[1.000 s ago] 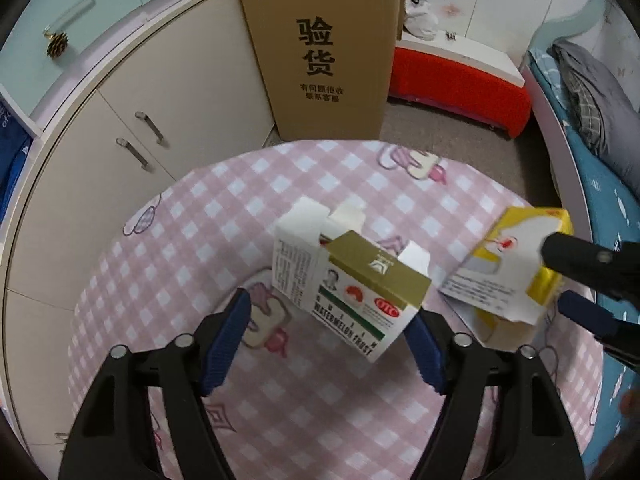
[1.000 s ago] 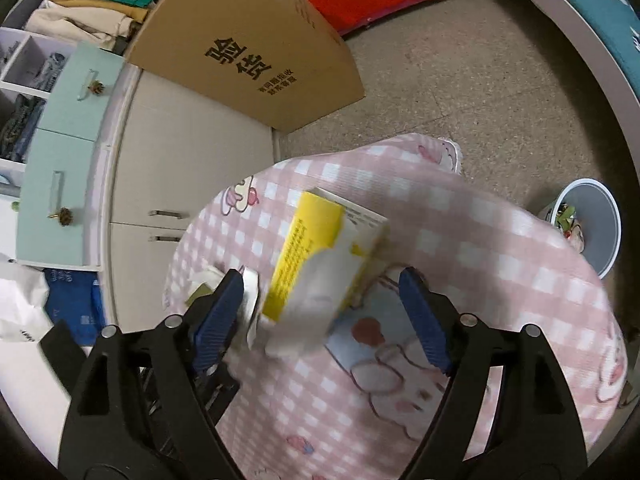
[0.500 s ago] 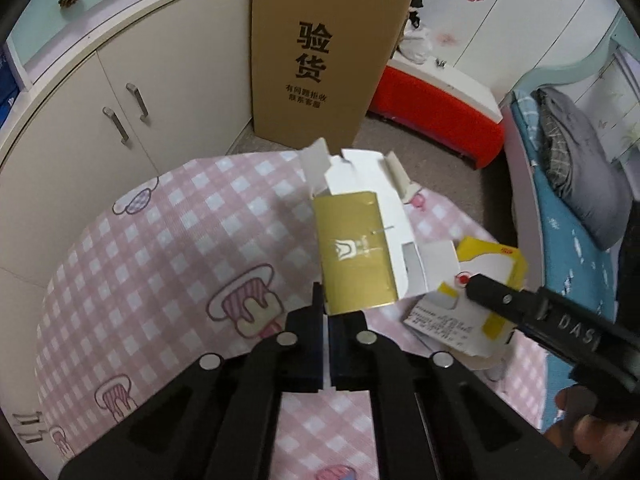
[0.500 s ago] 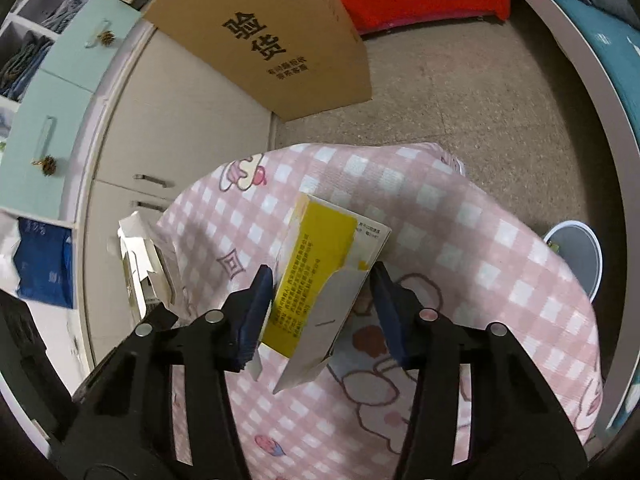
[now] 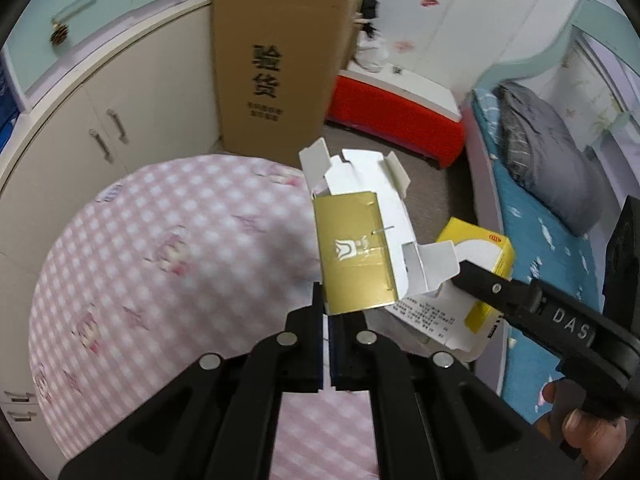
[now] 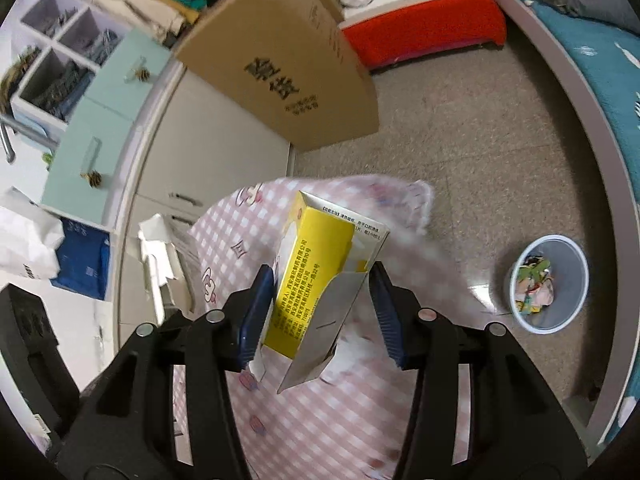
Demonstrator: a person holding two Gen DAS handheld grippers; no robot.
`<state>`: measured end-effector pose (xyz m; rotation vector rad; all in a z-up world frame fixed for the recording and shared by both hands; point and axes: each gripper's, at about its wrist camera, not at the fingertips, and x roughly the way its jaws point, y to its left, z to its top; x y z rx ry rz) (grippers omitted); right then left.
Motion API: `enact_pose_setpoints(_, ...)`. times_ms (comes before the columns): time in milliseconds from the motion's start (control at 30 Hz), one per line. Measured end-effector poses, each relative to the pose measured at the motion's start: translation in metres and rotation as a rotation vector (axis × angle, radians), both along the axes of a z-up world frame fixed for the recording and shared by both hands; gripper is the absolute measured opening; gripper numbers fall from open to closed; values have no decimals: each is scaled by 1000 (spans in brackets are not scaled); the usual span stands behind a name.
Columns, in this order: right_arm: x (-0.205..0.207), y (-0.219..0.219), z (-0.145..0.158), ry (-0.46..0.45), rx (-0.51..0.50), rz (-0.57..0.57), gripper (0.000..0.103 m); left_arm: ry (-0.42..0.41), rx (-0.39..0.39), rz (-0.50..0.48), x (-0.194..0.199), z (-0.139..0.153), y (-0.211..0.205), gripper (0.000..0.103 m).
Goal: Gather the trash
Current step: 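Carry the white-gold box and yellow box over the wastebasket and release both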
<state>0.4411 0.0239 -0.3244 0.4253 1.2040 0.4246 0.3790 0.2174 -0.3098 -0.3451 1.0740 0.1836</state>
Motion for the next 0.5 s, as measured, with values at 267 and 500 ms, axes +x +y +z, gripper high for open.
enact_pose_setpoints(267, -30, -125, 50, -138, -70, -34, 49, -7, -49, -123, 1, 21, -126, 2)
enact_pose_setpoints(500, -51, -221, 69, -199, -105, -95, 49, -17, -54, -256, 3, 32, -234, 2)
